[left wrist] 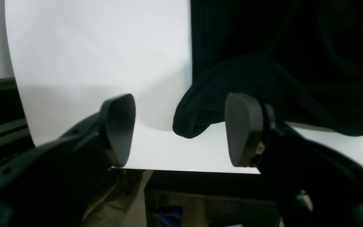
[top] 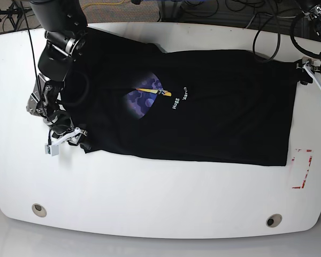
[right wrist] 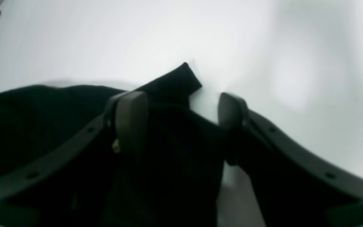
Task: Fold the T-shirt properly
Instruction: 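Lower the right gripper along the shirt's side and grasp the edge, then move the left gripper down the shirt's side and grasp the hem corner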
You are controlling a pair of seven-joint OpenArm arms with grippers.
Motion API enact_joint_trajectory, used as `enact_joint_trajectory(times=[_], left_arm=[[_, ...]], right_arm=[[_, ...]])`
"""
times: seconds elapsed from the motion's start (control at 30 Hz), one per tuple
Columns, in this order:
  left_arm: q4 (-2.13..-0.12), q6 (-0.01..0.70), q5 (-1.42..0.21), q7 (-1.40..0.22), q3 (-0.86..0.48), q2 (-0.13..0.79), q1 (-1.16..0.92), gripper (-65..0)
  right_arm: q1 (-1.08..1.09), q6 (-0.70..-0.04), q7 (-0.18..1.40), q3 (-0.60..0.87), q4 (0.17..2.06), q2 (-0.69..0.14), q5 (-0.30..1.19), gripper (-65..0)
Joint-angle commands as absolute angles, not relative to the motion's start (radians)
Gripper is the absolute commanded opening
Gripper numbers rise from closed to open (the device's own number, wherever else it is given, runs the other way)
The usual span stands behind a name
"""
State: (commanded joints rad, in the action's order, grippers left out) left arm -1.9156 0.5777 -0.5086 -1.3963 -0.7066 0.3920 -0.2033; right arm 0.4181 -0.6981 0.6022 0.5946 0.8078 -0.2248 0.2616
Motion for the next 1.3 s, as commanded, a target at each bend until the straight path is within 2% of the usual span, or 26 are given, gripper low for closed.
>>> enact_joint_trajectory(times=[0.5, 0.6, 0.77, 0.83, 1.17, 1.3], left_arm=[[-1.914, 0.578, -0.507, -1.396, -0.708, 0.392, -0.171, -24.2], [-1.914, 0.578, -0.509, -1.396, -0.708, 0.392, -0.15, -24.2], [-1.914, 0.578, -0.507, -1.396, -0.705, 0.392, -0.107, -24.2], [-1.914, 0.578, -0.509, -1.396, -0.705, 0.39, -0.082, -24.2], [-1.908, 0.567, -0.507, -1.396, -0.745, 0.386, 0.09, -24.0], [-1.862, 0.464, -0.504, -1.396, -0.791, 0.384, 0.18, -23.3]], right_arm=[[0.407, -0.698, 0.645, 0.595, 0.808, -0.22, 0.266, -33.1], [0.4, -0.698, 0.645, 0.595, 0.808, -0.22, 0.268, -39.8], [0.4, -0.698, 0.645, 0.595, 0.808, -0.22, 0.262, -59.6], [0.4, -0.698, 0.645, 0.595, 0.808, -0.22, 0.262, -65.0], [0.398, -0.698, 0.645, 0.595, 0.808, -0.229, 0.262, -65.0], [0.398, -0.698, 0.645, 0.595, 0.808, -0.237, 0.262, -65.0]])
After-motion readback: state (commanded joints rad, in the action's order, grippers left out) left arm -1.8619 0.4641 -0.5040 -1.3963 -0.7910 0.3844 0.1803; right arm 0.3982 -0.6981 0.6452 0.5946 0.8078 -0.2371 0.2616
